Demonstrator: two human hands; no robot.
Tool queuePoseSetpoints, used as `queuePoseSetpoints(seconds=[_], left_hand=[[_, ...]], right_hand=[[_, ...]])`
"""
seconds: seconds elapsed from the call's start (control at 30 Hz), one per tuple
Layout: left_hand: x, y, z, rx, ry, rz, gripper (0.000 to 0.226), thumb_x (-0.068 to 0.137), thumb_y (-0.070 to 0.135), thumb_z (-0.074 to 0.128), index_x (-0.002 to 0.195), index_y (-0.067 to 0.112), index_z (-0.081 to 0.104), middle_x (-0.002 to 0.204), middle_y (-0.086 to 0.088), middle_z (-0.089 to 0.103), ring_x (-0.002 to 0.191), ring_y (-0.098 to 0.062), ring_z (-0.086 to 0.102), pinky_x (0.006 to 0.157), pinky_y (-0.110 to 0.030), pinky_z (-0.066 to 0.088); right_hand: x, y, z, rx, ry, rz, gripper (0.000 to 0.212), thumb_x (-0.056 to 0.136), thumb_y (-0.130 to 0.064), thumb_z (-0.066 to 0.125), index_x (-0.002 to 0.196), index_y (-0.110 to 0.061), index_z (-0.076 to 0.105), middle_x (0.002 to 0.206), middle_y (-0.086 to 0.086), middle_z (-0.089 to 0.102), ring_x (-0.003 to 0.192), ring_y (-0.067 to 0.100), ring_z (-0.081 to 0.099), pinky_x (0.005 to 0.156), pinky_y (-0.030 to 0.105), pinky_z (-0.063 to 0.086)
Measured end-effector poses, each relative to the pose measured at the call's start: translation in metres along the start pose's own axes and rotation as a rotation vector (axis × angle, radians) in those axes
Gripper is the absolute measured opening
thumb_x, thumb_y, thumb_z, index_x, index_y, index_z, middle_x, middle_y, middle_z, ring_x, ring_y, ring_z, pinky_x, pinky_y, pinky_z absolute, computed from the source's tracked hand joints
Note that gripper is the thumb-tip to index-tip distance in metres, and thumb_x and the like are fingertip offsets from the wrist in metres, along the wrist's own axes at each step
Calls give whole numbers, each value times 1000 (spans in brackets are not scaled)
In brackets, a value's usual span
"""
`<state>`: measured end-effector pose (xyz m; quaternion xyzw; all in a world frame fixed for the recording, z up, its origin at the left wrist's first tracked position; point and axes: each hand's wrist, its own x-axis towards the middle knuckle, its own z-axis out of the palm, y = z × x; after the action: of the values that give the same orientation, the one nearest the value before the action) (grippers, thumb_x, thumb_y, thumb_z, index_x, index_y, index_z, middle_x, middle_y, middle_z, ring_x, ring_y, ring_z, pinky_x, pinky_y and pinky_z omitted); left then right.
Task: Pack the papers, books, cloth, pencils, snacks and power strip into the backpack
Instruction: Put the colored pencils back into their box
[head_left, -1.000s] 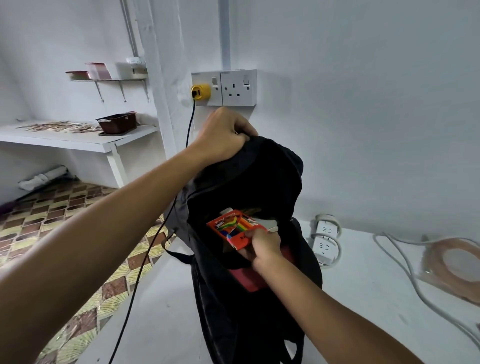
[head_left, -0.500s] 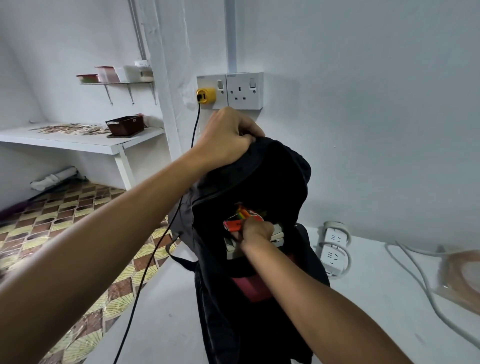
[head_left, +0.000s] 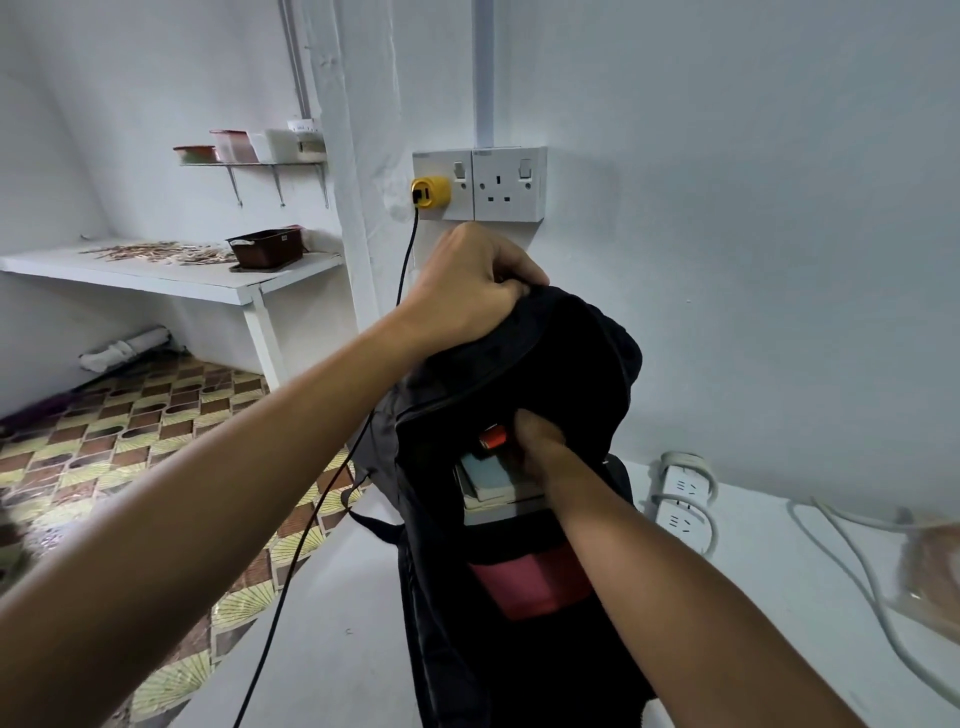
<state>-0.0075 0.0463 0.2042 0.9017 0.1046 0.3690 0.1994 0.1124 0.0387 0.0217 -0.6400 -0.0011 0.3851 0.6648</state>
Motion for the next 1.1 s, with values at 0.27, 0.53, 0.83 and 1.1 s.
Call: queuePoseSetpoints(seconds=[0.27,0.53,0.83,1.1], left_hand=[[-3,2,3,-40,-14,-13,26,79,-1,63,89,17,78,88,5,75,78,-1,66,81,-13,51],[-6,-1,3,-72,-21,-25,26,79,-2,63,90,16,78,87,6,75,81,-1,67,81,-11,50],[-5,-5,3,-79,-25,-30,26,78,-2,63,89,16,78,84,7,74,77,2,66,79,-10,50],[-8,-2,8,-91,-56,-44,25,79,-2,64,90,14,78,85,4,74,79,-1,67,79,-11,51]], right_hand=[[16,8,-8,160,-7,-46,28,100,-3,36,79,-1,54,64,7,60,31,10,56,32,16,43],[12,12,-10,74,-184,-28,21,96,-6,48,76,-7,56,45,-7,64,59,8,65,69,32,55],[-17,23,-26,-6,-23,-164,15,84,3,45,80,3,59,74,21,60,54,27,60,61,38,56],[-27,54,-28,-1537,25,-970,46,91,-32,45,136,-19,45,148,10,32,127,34,37,105,41,31]])
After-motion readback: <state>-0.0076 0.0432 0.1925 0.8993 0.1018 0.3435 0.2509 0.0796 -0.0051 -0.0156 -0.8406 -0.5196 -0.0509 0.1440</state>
